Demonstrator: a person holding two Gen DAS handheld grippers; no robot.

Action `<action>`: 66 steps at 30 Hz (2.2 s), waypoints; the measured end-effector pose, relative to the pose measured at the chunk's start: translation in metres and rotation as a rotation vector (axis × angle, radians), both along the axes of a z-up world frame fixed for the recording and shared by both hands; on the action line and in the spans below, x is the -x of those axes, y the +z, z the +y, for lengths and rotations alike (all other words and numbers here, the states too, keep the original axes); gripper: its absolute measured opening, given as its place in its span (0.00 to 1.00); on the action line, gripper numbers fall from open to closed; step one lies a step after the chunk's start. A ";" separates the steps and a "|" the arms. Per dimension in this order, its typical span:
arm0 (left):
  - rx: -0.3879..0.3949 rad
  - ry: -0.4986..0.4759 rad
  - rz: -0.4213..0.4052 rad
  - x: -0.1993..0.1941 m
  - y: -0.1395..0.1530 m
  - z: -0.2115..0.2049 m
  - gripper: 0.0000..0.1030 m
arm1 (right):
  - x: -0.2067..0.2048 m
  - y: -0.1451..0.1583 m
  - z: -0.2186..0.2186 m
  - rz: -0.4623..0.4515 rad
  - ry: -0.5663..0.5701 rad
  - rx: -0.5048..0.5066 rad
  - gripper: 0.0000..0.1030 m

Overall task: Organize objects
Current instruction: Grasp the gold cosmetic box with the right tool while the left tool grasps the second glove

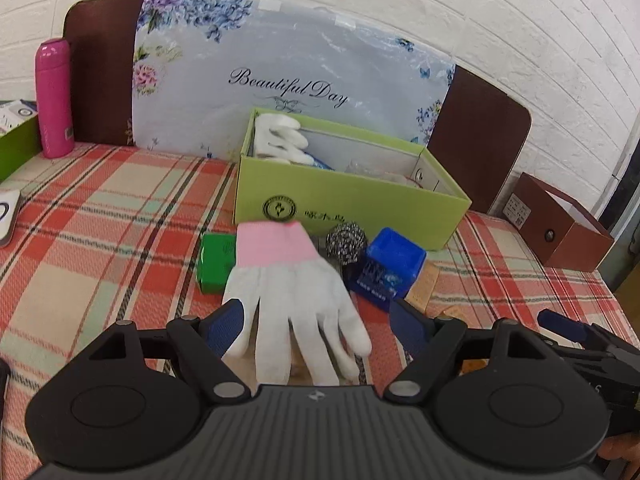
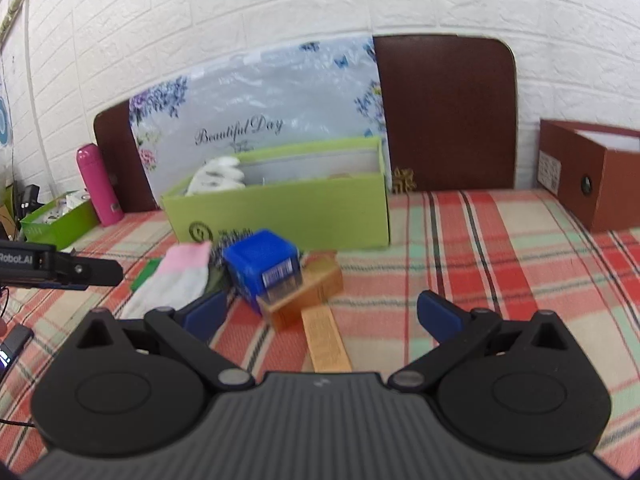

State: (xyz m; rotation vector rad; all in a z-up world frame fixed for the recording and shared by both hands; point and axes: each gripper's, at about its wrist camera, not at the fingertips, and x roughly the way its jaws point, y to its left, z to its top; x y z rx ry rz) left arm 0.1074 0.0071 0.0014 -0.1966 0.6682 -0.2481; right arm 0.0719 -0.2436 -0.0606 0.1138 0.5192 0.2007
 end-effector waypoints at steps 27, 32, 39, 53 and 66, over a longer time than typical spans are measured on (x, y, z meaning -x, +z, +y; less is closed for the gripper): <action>-0.035 -0.015 0.003 0.027 -0.025 0.008 0.81 | -0.003 -0.045 0.017 0.152 0.070 0.115 0.27; -0.020 -0.006 -0.002 -0.005 -0.024 0.002 0.81 | 0.021 -0.041 0.015 0.173 0.089 0.073 0.24; -0.017 -0.016 0.039 -0.055 -0.030 -0.009 0.70 | 0.044 -0.038 0.025 0.182 0.135 0.075 0.26; 0.060 -0.201 0.073 0.025 -0.018 0.034 0.01 | 0.044 -0.030 0.030 0.157 0.153 0.082 0.56; -0.039 -0.183 0.112 0.029 -0.039 0.015 0.68 | 0.039 -0.031 0.045 0.163 0.164 0.104 0.62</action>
